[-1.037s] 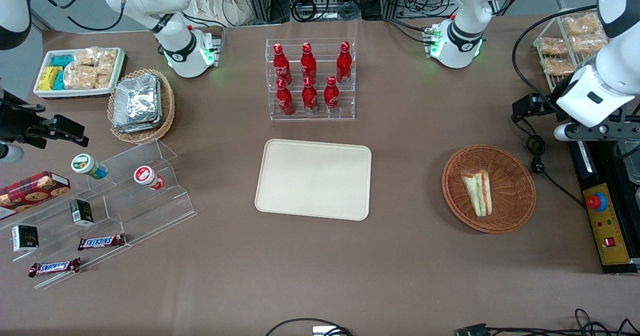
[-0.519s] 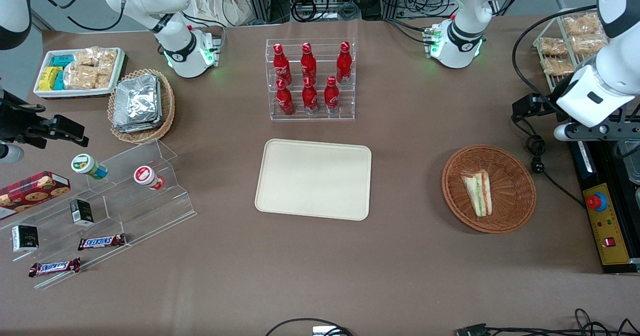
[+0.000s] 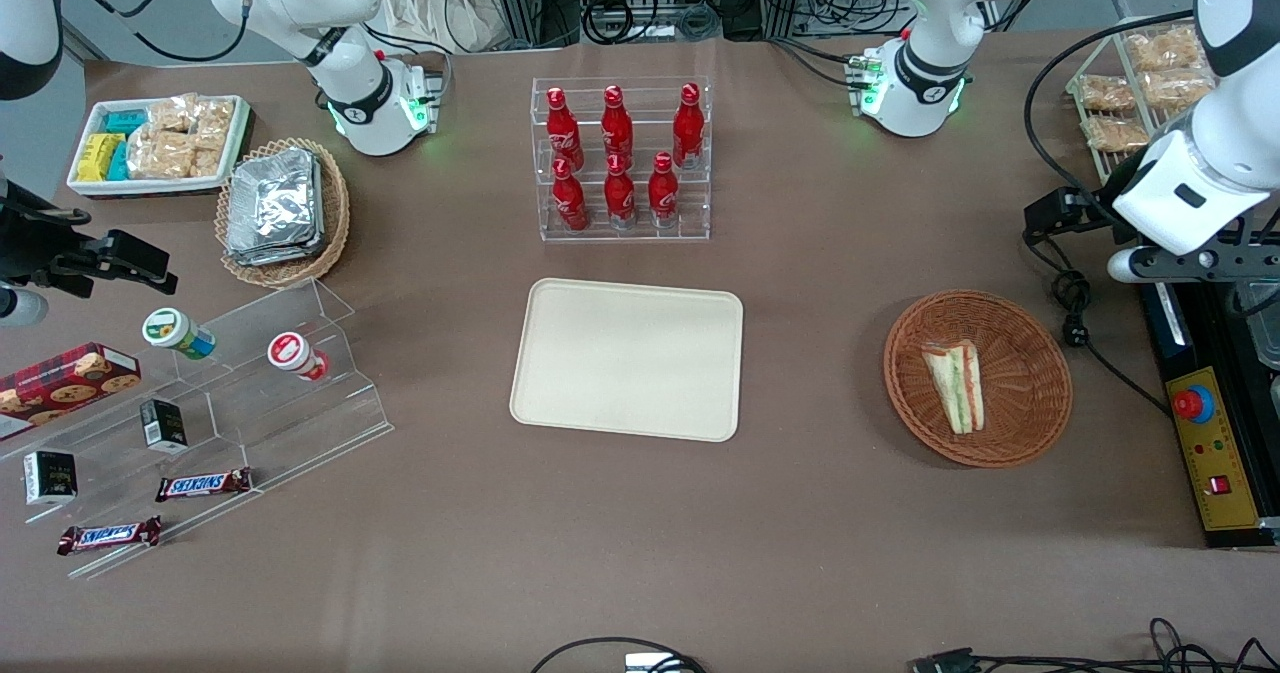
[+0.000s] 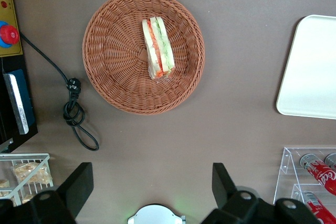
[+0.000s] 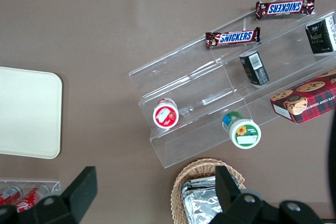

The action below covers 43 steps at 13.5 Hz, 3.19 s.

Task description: Place sandwich from basket to tray

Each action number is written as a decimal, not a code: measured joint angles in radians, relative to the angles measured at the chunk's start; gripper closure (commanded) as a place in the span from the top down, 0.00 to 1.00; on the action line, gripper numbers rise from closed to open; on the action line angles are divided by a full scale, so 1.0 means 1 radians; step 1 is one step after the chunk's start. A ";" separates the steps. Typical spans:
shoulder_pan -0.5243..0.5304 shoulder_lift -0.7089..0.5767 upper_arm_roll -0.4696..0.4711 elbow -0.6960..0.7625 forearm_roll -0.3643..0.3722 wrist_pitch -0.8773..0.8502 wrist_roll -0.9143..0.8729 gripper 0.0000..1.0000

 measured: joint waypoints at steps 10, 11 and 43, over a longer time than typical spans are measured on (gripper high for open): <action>0.018 0.143 0.000 -0.021 0.004 0.153 0.000 1.00; 0.017 0.167 -0.001 -0.030 0.011 0.181 0.000 1.00; 0.019 0.587 0.003 -0.144 0.046 0.526 -0.172 0.73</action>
